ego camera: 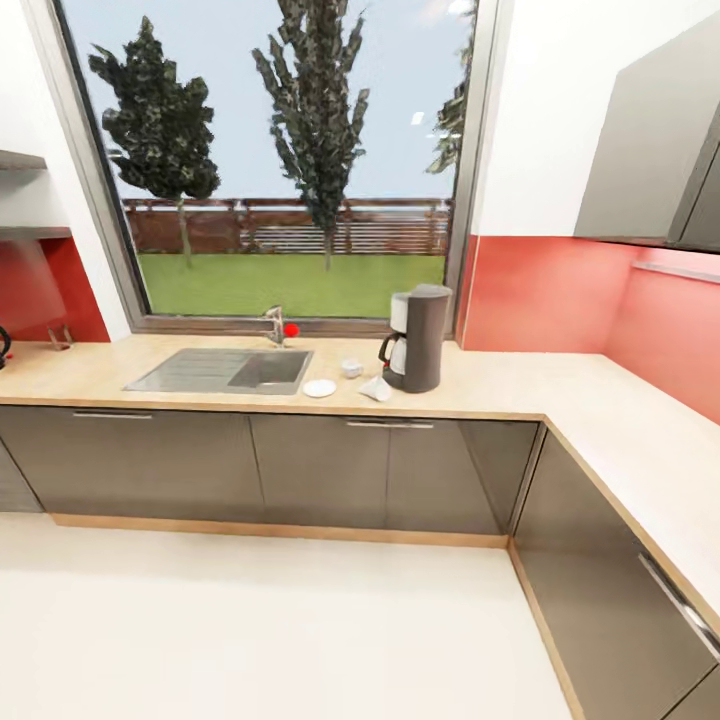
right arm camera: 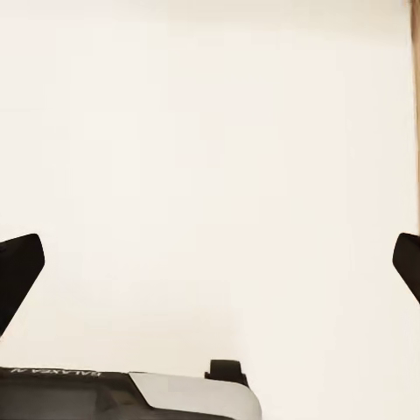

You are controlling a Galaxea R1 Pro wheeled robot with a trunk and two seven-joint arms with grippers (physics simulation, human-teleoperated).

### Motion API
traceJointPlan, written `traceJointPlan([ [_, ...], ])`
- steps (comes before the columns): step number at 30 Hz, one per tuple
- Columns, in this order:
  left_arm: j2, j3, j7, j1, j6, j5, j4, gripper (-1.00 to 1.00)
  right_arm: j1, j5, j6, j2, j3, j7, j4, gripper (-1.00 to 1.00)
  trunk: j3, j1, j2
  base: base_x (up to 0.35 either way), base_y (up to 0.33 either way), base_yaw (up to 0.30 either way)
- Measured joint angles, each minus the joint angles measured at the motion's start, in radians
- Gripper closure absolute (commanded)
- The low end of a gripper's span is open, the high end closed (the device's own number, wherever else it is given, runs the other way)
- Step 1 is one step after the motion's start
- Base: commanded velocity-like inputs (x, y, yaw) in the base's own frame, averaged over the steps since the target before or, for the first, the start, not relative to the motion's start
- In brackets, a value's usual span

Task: Set up a coffee station on the kitchen countertop: keep the coffee maker on the countertop, move the bottle of coffee from the kitchen shelf to the counter next to the coffee maker, place a paper coffee filter on top of the coffee maker, put the saucer next to the coffee maker with the coffee cup on the saucer, and place the electric kettle next to the coffee maker.

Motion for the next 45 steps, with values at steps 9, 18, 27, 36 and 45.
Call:
traceJointPlan([
  [9, -0.001, -0.001, 0.000, 0.000, 0.000, 0.002, -0.001, -1.00, 0.000, 0.001, -0.010, 0.000, 0.002, 0.000, 0.000, -1.00, 0.000, 0.000, 0.000, 0.338, 0.000, 0.000],
  [18, -0.005, -0.011, 0.000, 0.000, 0.002, -0.005, -0.008, -1.00, 0.000, 0.003, -0.128, 0.002, 0.007, 0.003, 0.166, -1.00, 0.000, 0.000, 0.000, 0.205, 0.000, 0.000],
  [27, -0.008, -0.005, 0.011, -0.075, 0.018, -0.002, -0.129, -1.00, 0.000, 0.004, -0.122, 0.004, 0.004, -0.003, 0.261, -1.00, 0.000, 0.001, 0.000, 0.006, 0.000, 0.000],
  [36, -0.058, -0.012, 0.010, -0.583, 0.362, -0.009, -0.308, -1.00, -0.001, -0.049, 0.350, 0.040, 0.003, -0.183, 0.199, -1.00, 0.000, 0.000, 0.000, 0.000, 0.000, 0.000],
  [45, -0.126, -0.058, 0.028, -0.730, 0.512, -0.059, -0.343, -1.00, 0.000, -0.052, 0.433, 0.045, 0.006, -0.186, 0.135, -1.00, 0.000, 0.000, 0.000, 0.000, 0.000, 0.000],
])
